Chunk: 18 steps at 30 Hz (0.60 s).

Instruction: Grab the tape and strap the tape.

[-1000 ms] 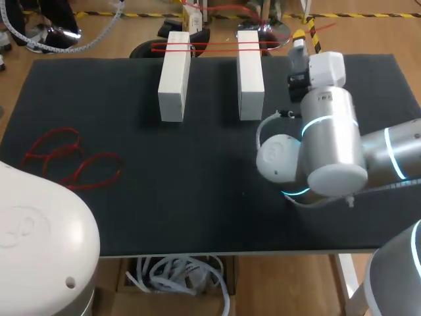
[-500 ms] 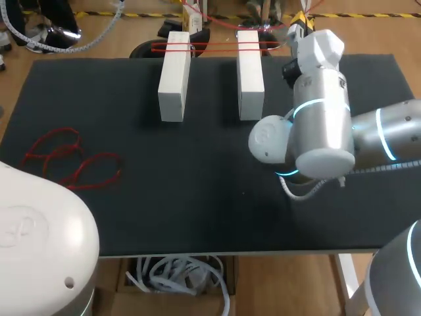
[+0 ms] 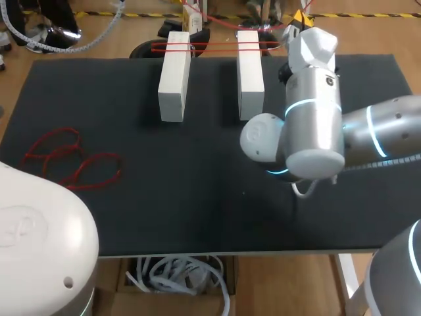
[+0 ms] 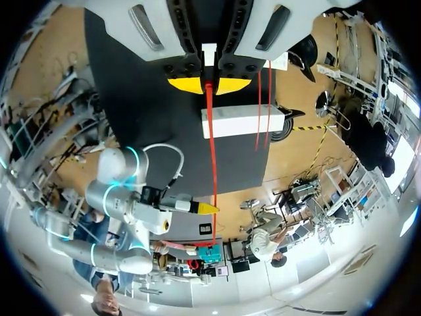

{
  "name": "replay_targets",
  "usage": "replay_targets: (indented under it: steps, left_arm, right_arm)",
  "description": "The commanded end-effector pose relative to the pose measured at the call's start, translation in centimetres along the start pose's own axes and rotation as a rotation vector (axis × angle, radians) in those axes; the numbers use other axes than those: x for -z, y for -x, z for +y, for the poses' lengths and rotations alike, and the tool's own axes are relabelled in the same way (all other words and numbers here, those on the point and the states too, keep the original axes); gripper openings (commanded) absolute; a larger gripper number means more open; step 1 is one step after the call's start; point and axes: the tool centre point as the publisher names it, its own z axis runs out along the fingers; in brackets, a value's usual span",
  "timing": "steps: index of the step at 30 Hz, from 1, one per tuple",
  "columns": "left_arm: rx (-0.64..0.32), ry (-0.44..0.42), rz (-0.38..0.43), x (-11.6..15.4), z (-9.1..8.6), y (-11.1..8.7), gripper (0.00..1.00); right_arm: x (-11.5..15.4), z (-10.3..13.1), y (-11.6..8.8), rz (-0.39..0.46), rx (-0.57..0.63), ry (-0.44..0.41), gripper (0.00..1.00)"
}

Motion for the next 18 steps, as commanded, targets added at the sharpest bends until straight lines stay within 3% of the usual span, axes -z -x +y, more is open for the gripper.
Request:
replay_targets:
  steps: [1,8,13,18]
  left_arm:
    - [0.002,0.004,0.001,0.1,-0.1,0.0,0.0]
    - [0.002,0.004,0.001,0.1,-0.1,0.0,0.0]
    - [0.002,0.004,0.001,0.1,-0.1,0.0,0.0]
    - [0.002,0.004,0.001,0.1,-0.1,0.0,0.0]
  right_arm:
    - [-0.1,0.1,-0.1,-0.001,0.0,-0.003,0.0]
    - [-1.3,-0.2,-1.5,0.016,0.275,-0.069,0.0]
    - [-2.0,0.7,-2.6,0.077,0.571,-0.021,0.0]
    - [-2.0,0.7,-2.6,0.077,0.571,-0.021,0.0]
